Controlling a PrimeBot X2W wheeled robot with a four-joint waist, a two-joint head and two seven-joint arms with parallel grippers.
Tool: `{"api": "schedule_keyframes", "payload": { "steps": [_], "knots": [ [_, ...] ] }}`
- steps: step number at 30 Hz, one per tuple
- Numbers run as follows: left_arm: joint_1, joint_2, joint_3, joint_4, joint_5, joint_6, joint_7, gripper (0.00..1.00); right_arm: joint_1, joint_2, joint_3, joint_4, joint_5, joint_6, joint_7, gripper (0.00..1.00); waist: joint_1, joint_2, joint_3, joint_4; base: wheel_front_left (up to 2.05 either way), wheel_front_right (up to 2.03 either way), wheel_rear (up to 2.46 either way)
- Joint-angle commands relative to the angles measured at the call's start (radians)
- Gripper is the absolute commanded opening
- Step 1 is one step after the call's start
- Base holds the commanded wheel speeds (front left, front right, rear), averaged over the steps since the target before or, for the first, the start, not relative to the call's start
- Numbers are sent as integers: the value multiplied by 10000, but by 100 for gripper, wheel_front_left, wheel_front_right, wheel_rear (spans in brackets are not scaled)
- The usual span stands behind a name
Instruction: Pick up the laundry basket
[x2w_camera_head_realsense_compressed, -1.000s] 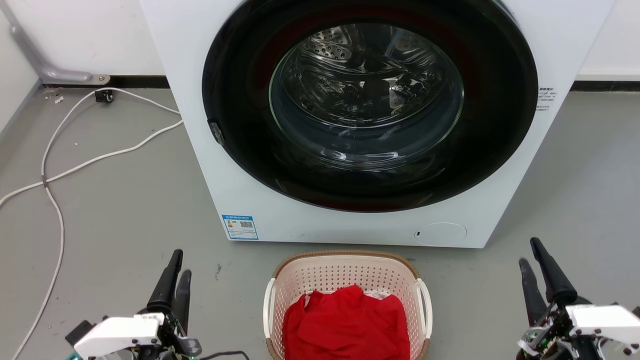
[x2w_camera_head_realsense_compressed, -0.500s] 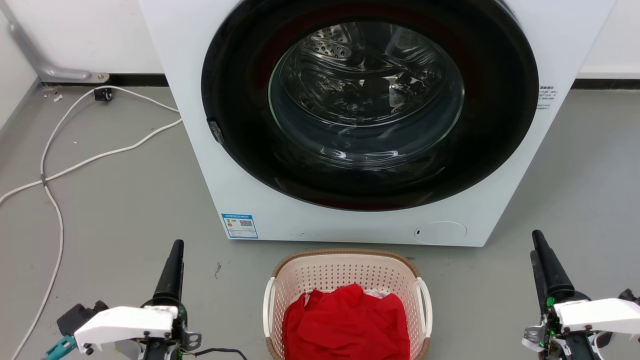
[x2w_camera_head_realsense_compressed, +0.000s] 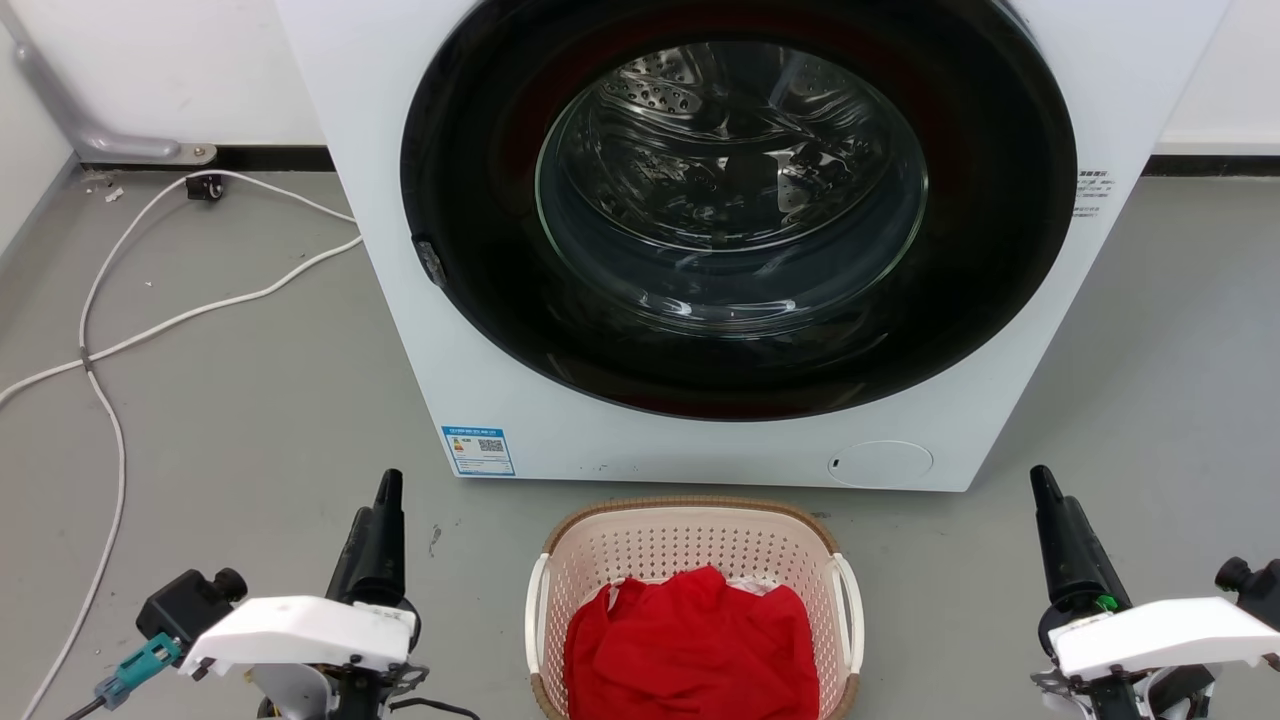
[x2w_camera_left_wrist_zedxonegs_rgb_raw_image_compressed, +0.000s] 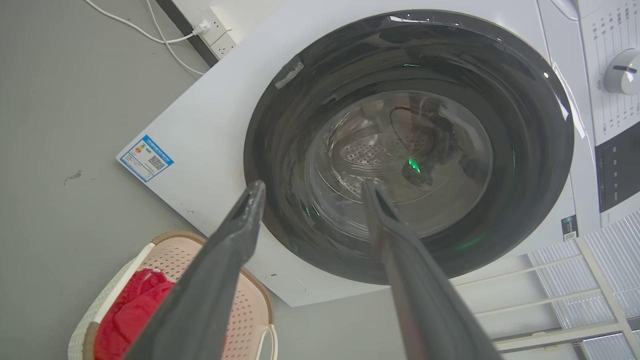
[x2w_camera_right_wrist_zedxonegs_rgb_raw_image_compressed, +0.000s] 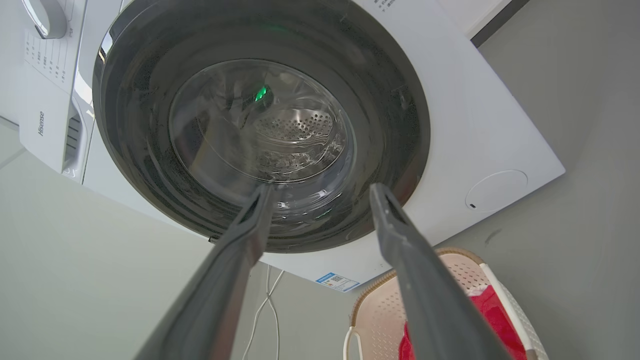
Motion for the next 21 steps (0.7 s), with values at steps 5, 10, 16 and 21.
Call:
{"api": "schedule_keyframes", "payload": {
  "steps": [5, 10, 16, 21],
  "knots": [
    [-11, 38, -174, -230, 969, 112, -249, 100, -15, -26, 103, -254, -1195, 0, -251, 100, 0, 0, 10, 2, 0, 0, 0],
    [41, 40, -286, -301, 1665, 210, -427, 100, 47, -26, 165, -336, -2048, 0, -421, 100, 0, 0, 20, 0, 0, 0, 0],
    [91, 42, -395, -403, 2487, 297, -631, 100, 121, -25, 246, -460, -2944, 0, -621, 100, 0, 0, 32, 1, 0, 0, 0],
    [134, 44, -477, -479, 3139, 382, -785, 100, 188, -25, 299, -559, -3644, 0, -782, 100, 0, 0, 41, -5, 0, 0, 0]
  ]
}}
